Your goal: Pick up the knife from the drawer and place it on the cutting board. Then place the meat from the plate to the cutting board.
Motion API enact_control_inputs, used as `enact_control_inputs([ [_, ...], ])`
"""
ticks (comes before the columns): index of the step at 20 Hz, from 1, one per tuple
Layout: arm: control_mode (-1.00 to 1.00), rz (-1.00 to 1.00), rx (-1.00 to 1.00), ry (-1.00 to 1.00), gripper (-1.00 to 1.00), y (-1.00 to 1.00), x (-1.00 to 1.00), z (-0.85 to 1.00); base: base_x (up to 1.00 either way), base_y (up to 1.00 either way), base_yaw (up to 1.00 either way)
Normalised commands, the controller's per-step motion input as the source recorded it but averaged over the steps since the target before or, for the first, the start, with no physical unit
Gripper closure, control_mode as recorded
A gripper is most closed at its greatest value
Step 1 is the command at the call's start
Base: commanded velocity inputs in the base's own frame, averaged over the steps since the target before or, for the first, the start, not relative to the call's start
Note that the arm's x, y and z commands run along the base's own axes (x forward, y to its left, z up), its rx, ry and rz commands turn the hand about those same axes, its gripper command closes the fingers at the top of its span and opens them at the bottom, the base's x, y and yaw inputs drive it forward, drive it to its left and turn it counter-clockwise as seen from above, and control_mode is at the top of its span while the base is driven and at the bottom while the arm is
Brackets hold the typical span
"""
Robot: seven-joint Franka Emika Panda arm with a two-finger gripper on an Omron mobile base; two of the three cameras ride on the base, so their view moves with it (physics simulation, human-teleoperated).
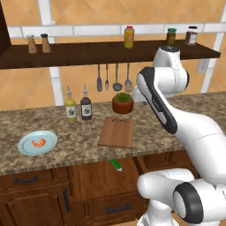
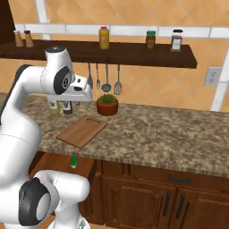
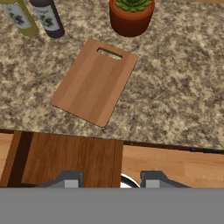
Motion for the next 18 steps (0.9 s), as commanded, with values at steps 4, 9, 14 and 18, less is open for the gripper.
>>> enact_control_inputs([
  [4, 1.00, 0.00, 0.00, 0.00, -1.00, 0.00, 0.00, 0.00, 0.00, -0.06, 0.03],
  [9, 1.00, 0.00, 0.00, 0.00, -1.00, 0.00, 0.00, 0.00, 0.03, -0.25, 0.30],
  [14, 1.00, 0.00, 0.00, 0.00, -1.00, 0.00, 0.00, 0.00, 0.00, -0.51, 0.42],
  [18, 1.00, 0.00, 0.00, 0.00, -1.00, 0.00, 0.00, 0.00, -0.37, -0.59, 0.51],
])
